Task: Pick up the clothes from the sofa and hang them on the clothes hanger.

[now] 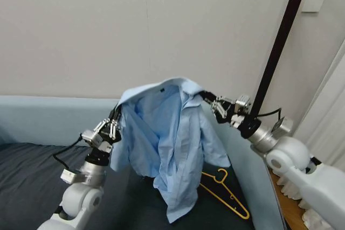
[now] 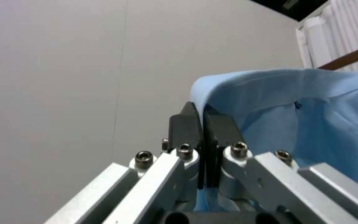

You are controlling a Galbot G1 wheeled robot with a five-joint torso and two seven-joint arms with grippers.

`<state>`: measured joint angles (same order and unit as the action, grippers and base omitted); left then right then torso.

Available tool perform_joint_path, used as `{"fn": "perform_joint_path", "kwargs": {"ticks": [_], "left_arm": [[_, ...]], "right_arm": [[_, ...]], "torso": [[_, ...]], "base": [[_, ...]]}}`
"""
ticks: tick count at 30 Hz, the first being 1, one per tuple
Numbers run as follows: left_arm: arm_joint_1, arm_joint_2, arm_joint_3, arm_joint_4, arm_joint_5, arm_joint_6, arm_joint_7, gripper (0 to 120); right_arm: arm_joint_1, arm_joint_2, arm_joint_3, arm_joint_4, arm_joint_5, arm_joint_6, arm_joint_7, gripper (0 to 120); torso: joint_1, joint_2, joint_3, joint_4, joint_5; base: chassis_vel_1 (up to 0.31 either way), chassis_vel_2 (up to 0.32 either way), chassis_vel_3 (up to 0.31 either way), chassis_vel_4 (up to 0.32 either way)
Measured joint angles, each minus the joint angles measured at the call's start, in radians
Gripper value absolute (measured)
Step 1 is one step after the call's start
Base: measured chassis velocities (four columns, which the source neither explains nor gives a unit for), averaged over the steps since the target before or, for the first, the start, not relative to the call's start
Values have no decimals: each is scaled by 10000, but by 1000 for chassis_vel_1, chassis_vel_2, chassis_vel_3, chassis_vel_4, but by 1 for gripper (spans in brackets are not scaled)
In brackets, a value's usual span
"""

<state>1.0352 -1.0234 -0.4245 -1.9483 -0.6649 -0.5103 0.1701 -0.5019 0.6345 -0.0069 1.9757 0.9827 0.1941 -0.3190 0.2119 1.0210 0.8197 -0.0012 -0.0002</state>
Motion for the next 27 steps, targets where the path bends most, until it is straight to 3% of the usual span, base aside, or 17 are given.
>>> {"fn": "perform_joint_path", "kwargs": {"ticks": [5, 9, 14, 18, 20, 27], "left_arm": [[-239, 700, -305, -456, -431, 439, -36, 0], [195, 1063, -318, -423, -88, 571, -25, 0], [1291, 951, -160, 210, 836, 732, 338, 0], [1827, 656, -18, 909, 1541, 1044, 1203, 0], [1965, 457, -3, 1481, 1832, 1233, 2423, 0], [1782, 73, -217, 2688, 2478, 1121, 4281, 0]], "right_arm": [[-98, -372, 392, 505, 4, -287, -217, 0], [-914, -477, 834, 600, -637, -535, -371, 0], [-2966, -140, 1077, 252, -2834, -781, -135, 0], [-4383, 431, 1000, -439, -4551, -843, 161, 0], [-4986, 934, 827, -970, -5581, -929, 407, 0], [-5336, 1654, 562, -1722, -6843, -982, 738, 0]], "torso": [[-2, 1, -1, 2, 0], [-2, 1, -2, -1, 0], [-2, 1, -1, 3, -1], [-2, 2, 0, -1, -1], [-2, 2, 0, -2, 2], [-2, 2, -1, 2, -2]], "base": [[0, 0, 0, 0], [0, 0, 0, 0], [0, 0, 0, 0], [0, 0, 0, 0], [0, 0, 0, 0], [0, 0, 0, 0]]}}
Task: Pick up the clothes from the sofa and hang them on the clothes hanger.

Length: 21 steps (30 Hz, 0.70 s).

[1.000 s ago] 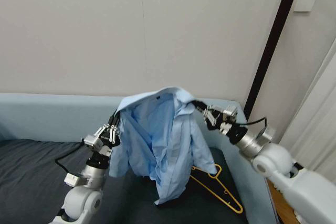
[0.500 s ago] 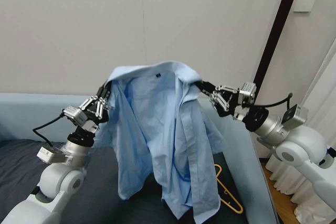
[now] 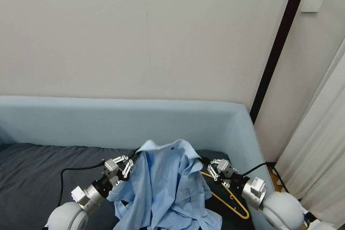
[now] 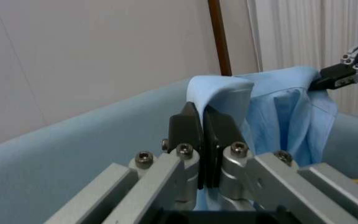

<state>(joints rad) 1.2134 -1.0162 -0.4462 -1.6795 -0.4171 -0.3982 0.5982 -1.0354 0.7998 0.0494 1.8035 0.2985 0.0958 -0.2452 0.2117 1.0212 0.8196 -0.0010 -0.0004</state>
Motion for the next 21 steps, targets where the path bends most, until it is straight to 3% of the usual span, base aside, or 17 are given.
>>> {"fn": "perform_joint_path", "kwargs": {"ticks": [5, 9, 14, 21], "left_arm": [[-46, -529, -169, 433, 504, -185, 29, 0], [-23, -702, -256, 422, 1111, -63, -257, 0], [56, -723, -289, 296, 1251, -6, -329, 0], [172, -715, -320, 131, 1292, -7, -468, 0]], "right_arm": [[-284, 315, -75, -381, -74, -336, 813, 2], [-877, 161, 232, -628, 122, -1071, 869, 19], [-1355, 99, 484, -805, 153, -1866, 1058, 32], [-1457, 150, 619, -1557, -103, -3487, 2067, 60]], "torso": [[0, 0, 0, -1, 1], [0, 0, 0, -3, 1], [0, 0, 0, -5, 3], [0, 0, 0, -2, 3]], "base": [[0, 0, 0, 0], [0, 0, 0, 0], [0, 0, 0, 0], [0, 0, 0, 0]]}}
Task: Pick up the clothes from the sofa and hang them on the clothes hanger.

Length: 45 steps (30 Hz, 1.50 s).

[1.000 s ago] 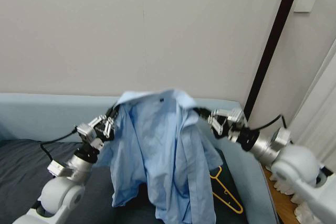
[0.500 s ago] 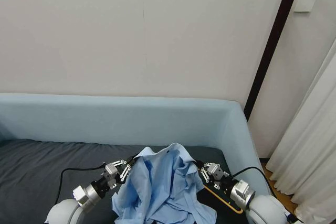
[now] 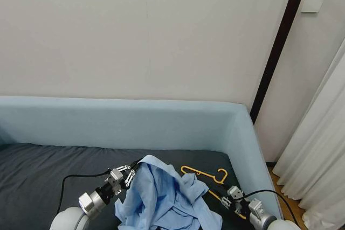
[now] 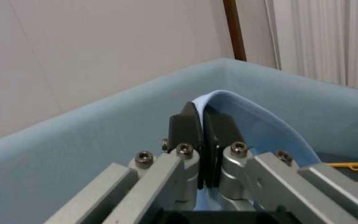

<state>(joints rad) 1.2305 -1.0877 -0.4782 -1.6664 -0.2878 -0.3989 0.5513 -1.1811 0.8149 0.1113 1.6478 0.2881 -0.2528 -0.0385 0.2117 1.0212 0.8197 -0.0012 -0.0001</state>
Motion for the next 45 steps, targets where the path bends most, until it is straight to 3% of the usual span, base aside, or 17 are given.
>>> {"fn": "perform_joint_path", "kwargs": {"ticks": [9, 11, 15, 18, 29, 38, 45], "left_arm": [[29, 128, 0, 73, -19, -224, -302, 0], [-2, 237, 12, 126, -6, -286, -406, 0], [-59, 415, 48, 169, -2, -350, -465, 0], [-105, 377, 92, 182, 7, -392, -482, 0], [-243, 273, 185, 308, 95, -441, -540, 0], [-400, 237, 251, 550, 115, -498, -628, 0], [-519, 159, 328, 690, 148, -532, -656, 0]], "right_arm": [[794, 519, -239, -1512, -23, 116, -365, 87], [1208, 798, -314, -2154, 167, 366, -1067, 98], [2027, 1332, -357, -3548, 341, 1119, -2653, 100], [2754, 1746, -449, -4724, 423, 1295, -2930, 100], [4062, 2459, -359, -6528, 861, 852, -2660, 91], [4287, 2753, -291, -7064, 534, 507, -2869, 69], [4259, 2815, -321, -6922, 412, -231, -2639, 68]], "torso": [[0, 0, 0, 0, -2], [0, 0, 1, 4, -2], [2, 0, 1, 5, 0], [2, 0, 2, -2, -2], [2, -1, 2, 0, 0], [2, 0, 1, 0, -2], [2, -1, 1, 0, -1]], "base": [[0, 0, 0, 0], [0, 0, 0, 0], [0, 0, 0, 0], [0, 0, 0, 0], [0, 0, 0, 0], [0, 0, 0, 0], [0, 0, 0, 0]]}}
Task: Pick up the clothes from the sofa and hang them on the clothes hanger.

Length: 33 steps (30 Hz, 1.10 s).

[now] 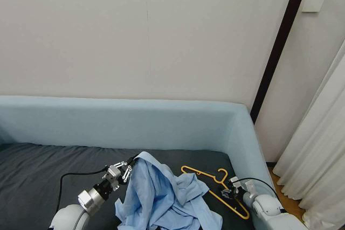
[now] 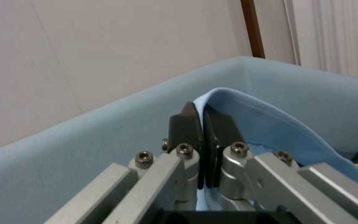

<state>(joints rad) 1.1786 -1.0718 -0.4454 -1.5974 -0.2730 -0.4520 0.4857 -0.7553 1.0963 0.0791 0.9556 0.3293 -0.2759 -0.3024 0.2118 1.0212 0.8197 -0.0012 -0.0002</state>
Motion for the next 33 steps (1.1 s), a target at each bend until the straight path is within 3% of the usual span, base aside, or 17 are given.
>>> {"fn": "perform_joint_path", "kwargs": {"ticks": [4, 18, 25, 30, 33], "left_arm": [[-134, -34, 69, 111, 18, -20, -33, 0], [-437, -79, 146, 407, 43, -135, -97, 0], [-501, -90, 192, 432, 43, -153, -109, 0], [-522, -95, 235, 426, 37, -170, -109, 0], [-520, -129, 260, 359, 18, -171, -109, 0]], "right_arm": [[8, 47, -17, 202, 71, -660, 285, 55], [-89, -11, -39, 474, 106, -819, 362, 5], [-382, -230, -84, 1259, 283, -577, 1128, 4], [-581, -640, -85, 2715, 519, -193, 2605, 4], [-1130, -1334, 4, 4305, -442, 470, 3285, 4]], "torso": [[0, 0, 0, 2, 1], [0, 0, 0, -2, 0], [0, 0, 1, -2, 1], [0, 0, 0, 5, -1], [0, -1, 0, 1, 2]], "base": [[0, 0, 0, 0], [0, 0, 0, 0], [0, 0, 0, 0], [0, 0, 0, 0], [0, 0, 0, 0]]}}
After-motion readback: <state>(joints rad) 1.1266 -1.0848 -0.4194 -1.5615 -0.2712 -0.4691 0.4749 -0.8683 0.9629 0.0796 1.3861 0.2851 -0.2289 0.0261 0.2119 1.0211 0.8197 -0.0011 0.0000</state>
